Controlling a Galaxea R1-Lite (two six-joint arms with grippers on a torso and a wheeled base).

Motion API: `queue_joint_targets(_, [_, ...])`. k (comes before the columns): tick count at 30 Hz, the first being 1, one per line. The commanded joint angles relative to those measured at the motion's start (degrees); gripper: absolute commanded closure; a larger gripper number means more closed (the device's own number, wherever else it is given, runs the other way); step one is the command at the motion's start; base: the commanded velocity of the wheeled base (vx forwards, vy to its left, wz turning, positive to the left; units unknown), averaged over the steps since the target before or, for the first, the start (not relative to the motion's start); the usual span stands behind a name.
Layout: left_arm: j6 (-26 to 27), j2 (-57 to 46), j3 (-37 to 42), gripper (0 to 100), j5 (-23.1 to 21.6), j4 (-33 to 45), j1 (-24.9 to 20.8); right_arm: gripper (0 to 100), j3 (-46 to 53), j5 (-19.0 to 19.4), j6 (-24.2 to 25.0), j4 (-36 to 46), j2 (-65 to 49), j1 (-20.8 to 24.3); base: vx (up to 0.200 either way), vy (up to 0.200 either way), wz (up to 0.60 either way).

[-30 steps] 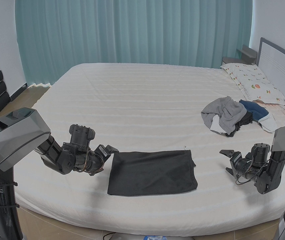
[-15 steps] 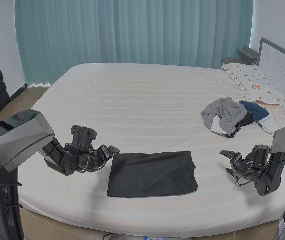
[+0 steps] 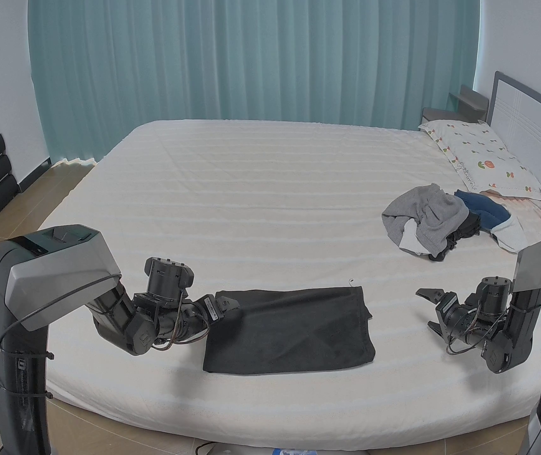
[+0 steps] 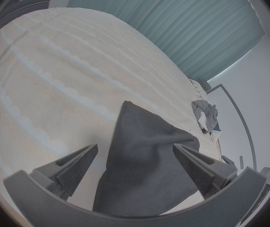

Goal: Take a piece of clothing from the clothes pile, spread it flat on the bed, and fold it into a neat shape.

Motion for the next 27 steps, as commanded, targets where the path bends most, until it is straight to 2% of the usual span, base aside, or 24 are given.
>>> queue_joint_targets(1, [0.02, 0.31, 0.23, 0, 0.01, 0.0, -0.16, 0, -0.02, 0.02, 0.0, -0.03, 0.17, 0.02, 0.0, 0.0, 0.0])
queue_joint_targets(4, [0.2, 0.31, 0.32, 0, 0.01, 0.08, -0.25, 0, -0.02, 0.02, 0.0, -0.03, 0.17, 0.02, 0.0, 0.0, 0.0])
queue_joint_targets(9, [3.54, 1.1, 0.75, 0, 0.28, 0.0, -0.34, 0, -0.02, 0.02, 0.0, -0.03, 0.17, 0.02, 0.0, 0.0, 0.0])
queue_joint_targets(22, [3.45, 1.8, -0.04, 0, 0.36, 0.0, -1.57, 0, -0.02, 0.02, -0.09, -0.12, 0.17, 0.02, 0.0, 0.0, 0.0])
queue_joint_targets(23, [3.36, 1.8, -0.04, 100, 0.36, 0.0, -1.57, 0, -0.02, 0.02, -0.09, -0.12, 0.17, 0.02, 0.0, 0.0, 0.0])
queue_joint_targets(27, [3.27, 1.8, -0.04, 100, 0.36, 0.0, -1.57, 0, -0.02, 0.02, -0.09, -0.12, 0.26, 0.02, 0.0, 0.0, 0.0])
